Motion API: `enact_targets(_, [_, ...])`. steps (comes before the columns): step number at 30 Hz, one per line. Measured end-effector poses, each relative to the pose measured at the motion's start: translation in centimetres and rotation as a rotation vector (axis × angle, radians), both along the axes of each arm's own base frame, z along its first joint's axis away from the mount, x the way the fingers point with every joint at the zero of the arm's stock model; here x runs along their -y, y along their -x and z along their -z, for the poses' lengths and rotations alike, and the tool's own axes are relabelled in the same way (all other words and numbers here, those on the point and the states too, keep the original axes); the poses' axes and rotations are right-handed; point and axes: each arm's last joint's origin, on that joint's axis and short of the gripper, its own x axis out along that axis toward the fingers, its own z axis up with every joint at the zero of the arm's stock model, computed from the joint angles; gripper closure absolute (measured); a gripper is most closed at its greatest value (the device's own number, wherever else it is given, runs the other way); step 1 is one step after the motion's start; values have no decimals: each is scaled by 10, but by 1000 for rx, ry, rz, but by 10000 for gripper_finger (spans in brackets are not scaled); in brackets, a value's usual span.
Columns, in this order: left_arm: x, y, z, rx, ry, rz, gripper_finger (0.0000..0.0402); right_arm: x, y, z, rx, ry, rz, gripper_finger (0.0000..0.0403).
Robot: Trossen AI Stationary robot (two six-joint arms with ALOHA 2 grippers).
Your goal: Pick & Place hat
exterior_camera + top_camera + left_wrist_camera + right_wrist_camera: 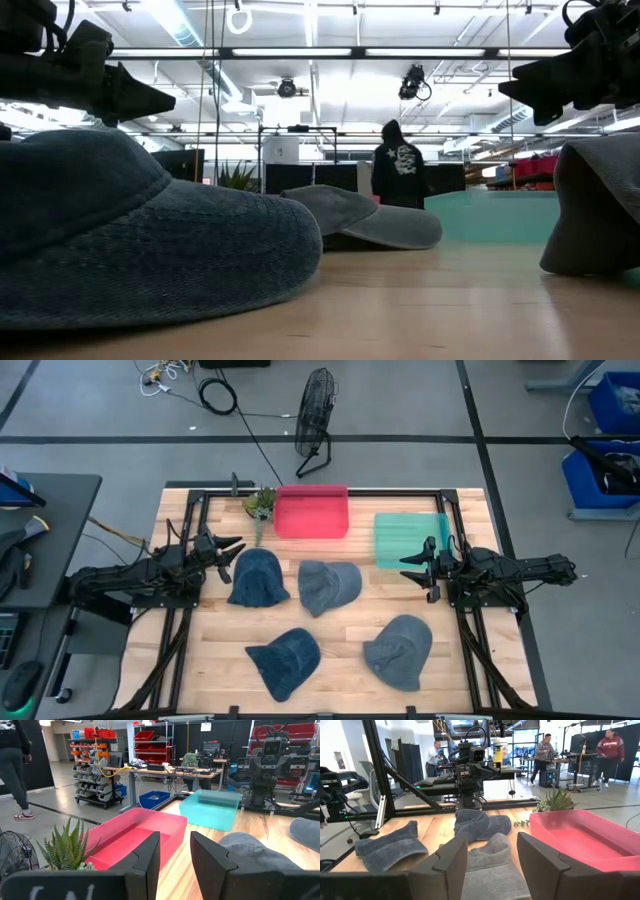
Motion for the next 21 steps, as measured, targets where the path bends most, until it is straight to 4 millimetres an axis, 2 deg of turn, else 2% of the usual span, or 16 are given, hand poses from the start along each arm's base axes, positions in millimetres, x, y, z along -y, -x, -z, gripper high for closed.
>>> enact_targets(18, [0, 0, -3, 48, 2, -5, 291, 0, 0, 0, 0, 0, 0, 225])
enact_targets(21, [0, 0, -4, 108, 87, 0, 291, 0, 0, 0, 0, 0, 0, 225])
